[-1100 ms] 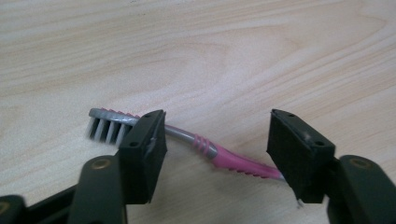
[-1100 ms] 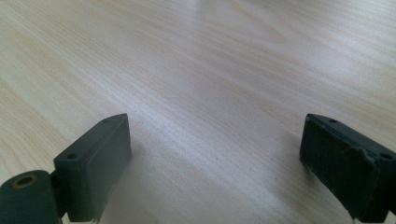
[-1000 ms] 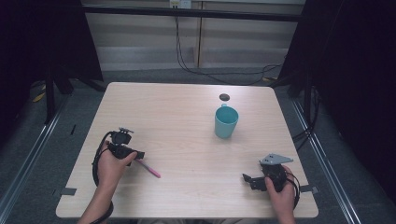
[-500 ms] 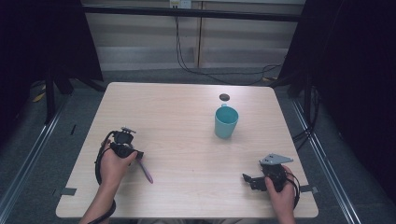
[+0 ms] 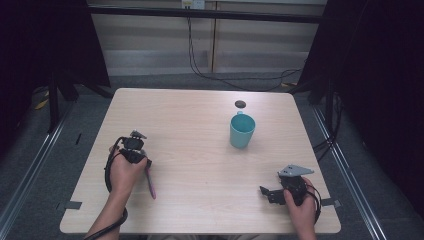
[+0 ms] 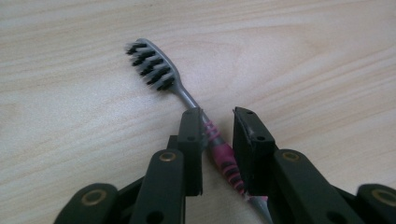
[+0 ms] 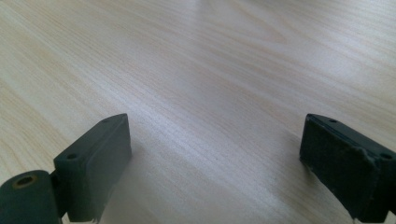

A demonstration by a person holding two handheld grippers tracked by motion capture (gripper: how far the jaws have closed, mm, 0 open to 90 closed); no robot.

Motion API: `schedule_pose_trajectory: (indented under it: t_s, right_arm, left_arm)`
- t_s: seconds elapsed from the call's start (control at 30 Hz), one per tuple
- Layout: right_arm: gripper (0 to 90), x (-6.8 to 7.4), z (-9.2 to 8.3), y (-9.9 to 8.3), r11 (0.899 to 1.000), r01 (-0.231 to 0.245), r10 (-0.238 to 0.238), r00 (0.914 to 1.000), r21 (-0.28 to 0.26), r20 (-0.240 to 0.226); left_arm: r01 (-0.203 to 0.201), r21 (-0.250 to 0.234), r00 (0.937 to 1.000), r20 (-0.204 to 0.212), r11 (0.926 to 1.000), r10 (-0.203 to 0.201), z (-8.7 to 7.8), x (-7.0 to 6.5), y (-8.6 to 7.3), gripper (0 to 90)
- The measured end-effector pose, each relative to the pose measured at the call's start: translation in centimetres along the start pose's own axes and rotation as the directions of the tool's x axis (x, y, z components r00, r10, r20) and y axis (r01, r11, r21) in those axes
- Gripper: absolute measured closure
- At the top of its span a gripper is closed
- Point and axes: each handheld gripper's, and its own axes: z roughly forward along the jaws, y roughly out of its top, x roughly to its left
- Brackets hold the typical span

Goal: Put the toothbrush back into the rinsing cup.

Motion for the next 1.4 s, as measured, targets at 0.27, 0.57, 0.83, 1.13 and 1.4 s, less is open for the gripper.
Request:
schedule_pose_trajectory:
  t_s: [0.27, 0.57, 0.83, 1.13, 1.4]
  right_arm:
    - [8.5, 0.0, 0.0, 0.0, 1.0, -0.006, 0.006, 1.0, 0.004, 0.0]
    - [8.5, 0.0, 0.0, 0.0, 1.0, -0.005, 0.005, 1.0, 0.003, -0.001]
    - [8.5, 0.0, 0.0, 0.0, 1.0, -0.004, 0.004, 1.0, 0.002, -0.002]
    - [8.5, 0.0, 0.0, 0.0, 1.0, -0.003, 0.003, 1.0, 0.002, -0.002]
    - [8.4, 0.0, 0.0, 0.1, 1.0, -0.004, 0.004, 1.0, 0.005, -0.004]
  left_arm:
    - [0.068, 0.003, 0.9967, 0.044, 0.9977, -0.068, 0.3, -0.2, 0.6, 82.1]
    - [0.069, -0.016, 0.9925, 0.102, 0.9975, -0.068, 0.4, -0.4, 0.6, 82.7]
    - [0.038, -0.003, 0.9941, 0.102, 0.9993, -0.037, 0.8, -0.8, 0.9, 82.2]
    - [0.015, 0.026, 0.9958, 0.09, 0.9996, -0.017, 1.0, -1.5, 1.2, 82.3]
    - [0.014, -0.062, 0.9836, 0.181, 0.998, -0.002, -0.1, -1.5, 1.5, 83.0]
